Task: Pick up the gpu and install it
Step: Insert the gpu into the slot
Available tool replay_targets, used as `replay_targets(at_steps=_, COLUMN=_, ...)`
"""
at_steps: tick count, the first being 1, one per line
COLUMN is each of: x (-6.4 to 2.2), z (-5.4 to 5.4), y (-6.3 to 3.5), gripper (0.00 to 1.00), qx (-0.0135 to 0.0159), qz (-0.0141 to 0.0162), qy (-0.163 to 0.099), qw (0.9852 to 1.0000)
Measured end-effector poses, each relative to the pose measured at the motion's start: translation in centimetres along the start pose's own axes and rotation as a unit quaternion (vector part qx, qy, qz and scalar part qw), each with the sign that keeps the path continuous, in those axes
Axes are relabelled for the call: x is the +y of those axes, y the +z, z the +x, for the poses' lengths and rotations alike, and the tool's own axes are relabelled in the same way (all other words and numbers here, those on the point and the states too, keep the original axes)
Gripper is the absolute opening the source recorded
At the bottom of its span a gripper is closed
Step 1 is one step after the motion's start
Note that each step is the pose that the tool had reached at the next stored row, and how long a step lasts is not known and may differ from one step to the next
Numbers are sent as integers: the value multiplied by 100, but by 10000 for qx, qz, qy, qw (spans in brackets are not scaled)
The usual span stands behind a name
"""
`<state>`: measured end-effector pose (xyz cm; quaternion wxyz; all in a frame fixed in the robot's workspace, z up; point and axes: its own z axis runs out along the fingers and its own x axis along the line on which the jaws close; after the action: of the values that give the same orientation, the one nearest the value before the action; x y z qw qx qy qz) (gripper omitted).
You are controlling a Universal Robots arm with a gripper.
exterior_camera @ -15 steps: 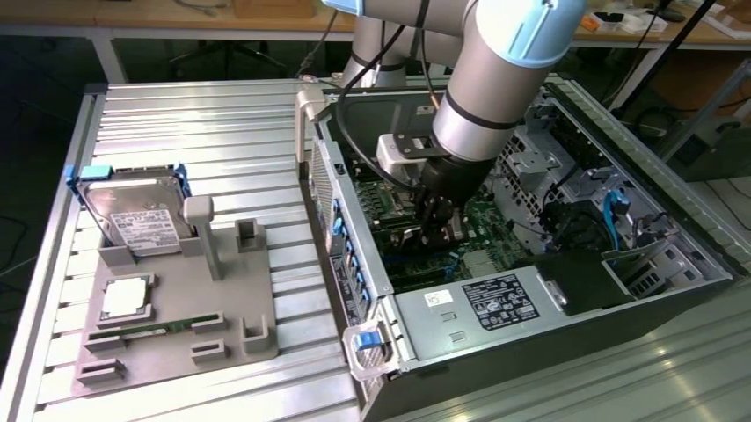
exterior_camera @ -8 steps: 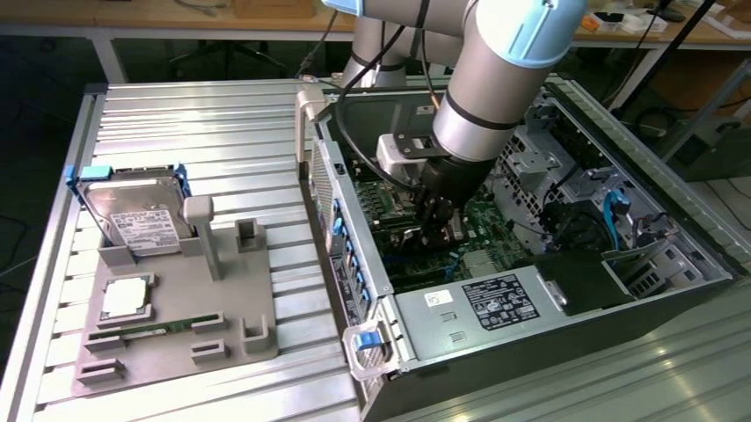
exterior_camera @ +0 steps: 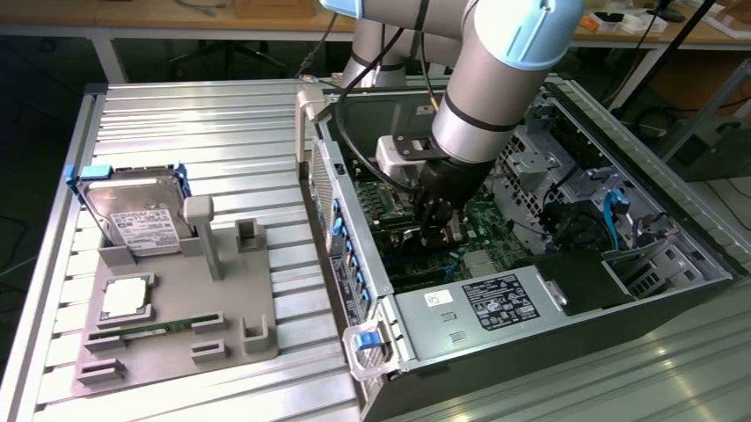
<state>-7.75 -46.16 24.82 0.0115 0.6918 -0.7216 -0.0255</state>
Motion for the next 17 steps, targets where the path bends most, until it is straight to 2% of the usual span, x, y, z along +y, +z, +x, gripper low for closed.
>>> replay_targets(at_steps=2, x=1, z=-2, y=-25, gripper=27, qx=-9, qz=5, qy=0, qw=10000)
replay_targets(at_steps=4, x=2, z=-1, y=-46, gripper=27, qx=-1, qz=1, qy=-1, qw=10000)
replay_targets(at_steps=17, x=2, z=-1, y=-47, gripper=27, qx=0, qz=0, qy=0, qw=10000)
